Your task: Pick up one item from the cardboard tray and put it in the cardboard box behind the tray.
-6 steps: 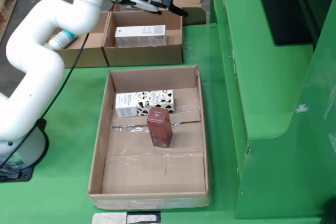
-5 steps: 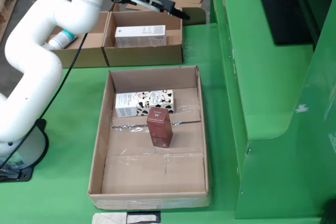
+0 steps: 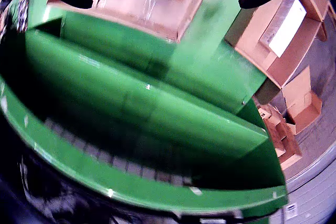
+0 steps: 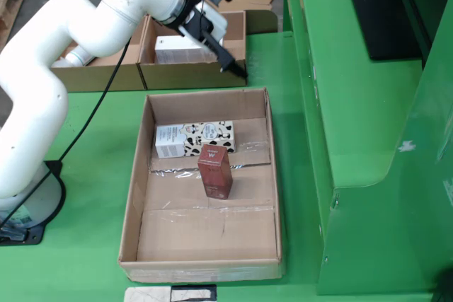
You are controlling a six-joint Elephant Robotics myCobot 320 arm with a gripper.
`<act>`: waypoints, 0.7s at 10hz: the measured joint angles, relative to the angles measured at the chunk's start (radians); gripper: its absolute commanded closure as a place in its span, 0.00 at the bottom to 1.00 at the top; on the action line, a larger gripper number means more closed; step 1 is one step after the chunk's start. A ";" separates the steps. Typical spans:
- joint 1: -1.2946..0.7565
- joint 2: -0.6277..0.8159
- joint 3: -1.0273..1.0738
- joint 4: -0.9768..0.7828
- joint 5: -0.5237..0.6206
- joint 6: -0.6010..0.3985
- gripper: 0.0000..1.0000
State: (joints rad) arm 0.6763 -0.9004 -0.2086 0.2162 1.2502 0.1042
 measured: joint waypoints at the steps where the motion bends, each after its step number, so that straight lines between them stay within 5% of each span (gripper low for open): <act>1: -0.031 0.057 -0.055 -0.055 0.055 0.055 0.00; 7: -0.202 0.334 -0.331 -0.189 0.245 0.054 0.00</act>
State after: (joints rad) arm 0.4739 -0.5660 -0.5398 0.0276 1.4956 0.1580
